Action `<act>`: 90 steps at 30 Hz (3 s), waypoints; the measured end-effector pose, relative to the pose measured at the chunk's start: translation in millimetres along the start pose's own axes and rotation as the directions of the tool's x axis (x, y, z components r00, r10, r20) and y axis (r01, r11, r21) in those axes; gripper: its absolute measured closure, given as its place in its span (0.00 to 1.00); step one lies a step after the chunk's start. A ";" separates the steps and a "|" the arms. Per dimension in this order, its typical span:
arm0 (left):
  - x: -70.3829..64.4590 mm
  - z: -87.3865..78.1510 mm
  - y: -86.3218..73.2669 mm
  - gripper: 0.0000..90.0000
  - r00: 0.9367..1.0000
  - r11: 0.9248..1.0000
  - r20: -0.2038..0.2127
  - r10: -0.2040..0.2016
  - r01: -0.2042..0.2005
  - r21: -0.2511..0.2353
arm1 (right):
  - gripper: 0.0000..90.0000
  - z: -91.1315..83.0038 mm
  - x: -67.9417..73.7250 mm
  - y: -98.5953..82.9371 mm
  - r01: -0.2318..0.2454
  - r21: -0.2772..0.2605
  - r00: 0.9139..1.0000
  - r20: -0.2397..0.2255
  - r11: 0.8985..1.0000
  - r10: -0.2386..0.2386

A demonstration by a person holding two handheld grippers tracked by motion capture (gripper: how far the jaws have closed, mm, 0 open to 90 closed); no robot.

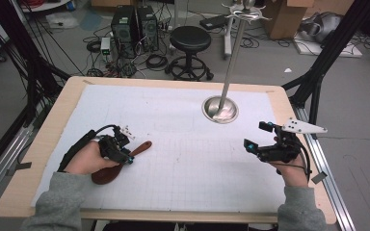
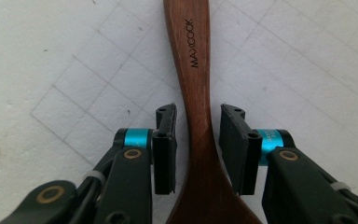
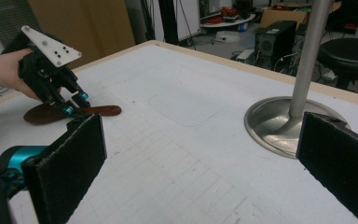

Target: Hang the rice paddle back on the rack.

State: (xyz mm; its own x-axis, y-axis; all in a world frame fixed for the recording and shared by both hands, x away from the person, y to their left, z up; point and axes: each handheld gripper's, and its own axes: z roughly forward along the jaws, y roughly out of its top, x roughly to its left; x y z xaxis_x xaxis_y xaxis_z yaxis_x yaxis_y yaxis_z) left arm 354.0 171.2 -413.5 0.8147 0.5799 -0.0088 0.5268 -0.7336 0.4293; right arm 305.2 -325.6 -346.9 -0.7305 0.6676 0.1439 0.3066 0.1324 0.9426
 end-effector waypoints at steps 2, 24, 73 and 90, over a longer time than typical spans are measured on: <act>0.0 -0.3 0.5 0.78 1.000 1.000 -0.002 0.002 -0.002 0.006 | 0.00 0.3 -0.2 -0.2 -0.001 0.000 1.000 0.000 1.000 0.001; 1.5 -5.6 -1.0 0.86 1.000 1.000 -0.011 -0.009 0.009 -0.010 | 0.00 -1.3 -1.5 -0.5 -0.005 -0.005 1.000 0.001 1.000 0.005; -8.2 -78.0 8.7 0.87 0.997 0.932 0.043 -0.069 0.080 -0.354 | 0.00 -1.1 -5.2 0.6 -0.016 -0.031 1.000 -0.007 0.999 0.016; -10.8 -94.2 46.2 0.87 0.999 0.924 0.025 -0.027 0.034 -0.381 | 0.00 1.8 -4.7 2.1 -0.015 -0.038 1.000 -0.021 0.999 0.014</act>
State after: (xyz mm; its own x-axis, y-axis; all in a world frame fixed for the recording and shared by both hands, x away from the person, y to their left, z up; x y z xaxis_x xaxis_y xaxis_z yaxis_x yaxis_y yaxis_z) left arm 346.7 164.5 -308.5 0.8061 0.5902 -0.0431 0.4222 -0.5226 0.7407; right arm 310.4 -327.2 -346.1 -0.7386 0.6541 0.1632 0.2941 0.0948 0.9511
